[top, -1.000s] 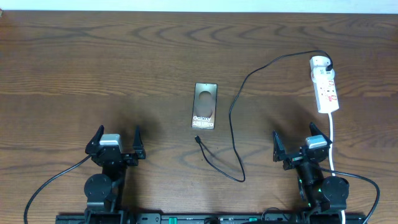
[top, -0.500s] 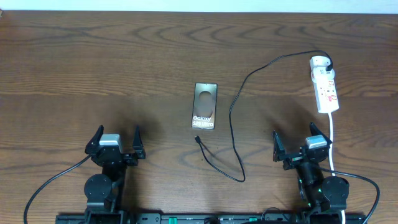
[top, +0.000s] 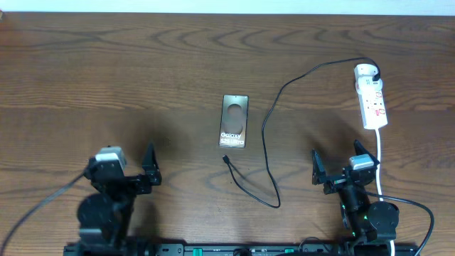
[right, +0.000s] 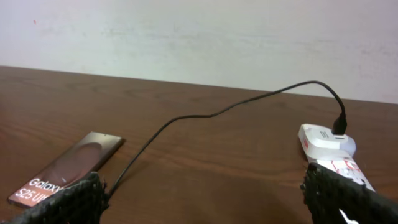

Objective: Plug charger to phone and switch on socket
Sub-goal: 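Move the left gripper forward over the phone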

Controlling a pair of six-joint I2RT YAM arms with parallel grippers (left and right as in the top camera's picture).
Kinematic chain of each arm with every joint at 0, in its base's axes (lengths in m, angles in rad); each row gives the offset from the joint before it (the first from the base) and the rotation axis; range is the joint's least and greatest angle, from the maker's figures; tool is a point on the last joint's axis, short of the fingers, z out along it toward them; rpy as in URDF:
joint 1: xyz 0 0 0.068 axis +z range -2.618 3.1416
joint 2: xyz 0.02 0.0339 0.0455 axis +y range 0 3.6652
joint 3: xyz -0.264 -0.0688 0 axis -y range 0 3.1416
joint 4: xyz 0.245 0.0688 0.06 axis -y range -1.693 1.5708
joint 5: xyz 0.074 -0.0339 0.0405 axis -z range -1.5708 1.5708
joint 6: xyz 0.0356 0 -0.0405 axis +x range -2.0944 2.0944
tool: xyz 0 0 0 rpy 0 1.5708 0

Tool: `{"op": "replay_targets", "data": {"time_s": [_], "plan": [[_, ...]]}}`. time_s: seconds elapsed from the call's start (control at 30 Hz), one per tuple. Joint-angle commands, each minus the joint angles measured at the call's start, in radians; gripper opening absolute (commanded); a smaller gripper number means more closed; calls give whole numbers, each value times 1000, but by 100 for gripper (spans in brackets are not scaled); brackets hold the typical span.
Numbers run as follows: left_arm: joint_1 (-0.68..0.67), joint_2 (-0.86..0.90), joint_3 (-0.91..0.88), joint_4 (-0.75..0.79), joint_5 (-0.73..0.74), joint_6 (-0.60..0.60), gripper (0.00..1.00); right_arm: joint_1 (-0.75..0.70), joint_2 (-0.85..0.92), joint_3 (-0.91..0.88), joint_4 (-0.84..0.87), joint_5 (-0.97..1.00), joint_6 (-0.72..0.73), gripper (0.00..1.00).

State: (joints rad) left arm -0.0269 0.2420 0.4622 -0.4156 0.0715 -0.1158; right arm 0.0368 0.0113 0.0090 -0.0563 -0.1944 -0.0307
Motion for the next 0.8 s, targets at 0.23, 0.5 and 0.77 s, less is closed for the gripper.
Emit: {"op": "replay_targets", "data": {"time_s": [0.23,0.5,0.77], "plan": [[1,761,857,-533,127,-27,95,10,-4,-3,-1,-7,0,99],[-56,1230,1246,-823,130,-28,95,10,-4,-3,-1,-7,0,99],[-58,1484,1246,-769,196,-31,98,10,-4,-3,-1,-7,0,99]]}}
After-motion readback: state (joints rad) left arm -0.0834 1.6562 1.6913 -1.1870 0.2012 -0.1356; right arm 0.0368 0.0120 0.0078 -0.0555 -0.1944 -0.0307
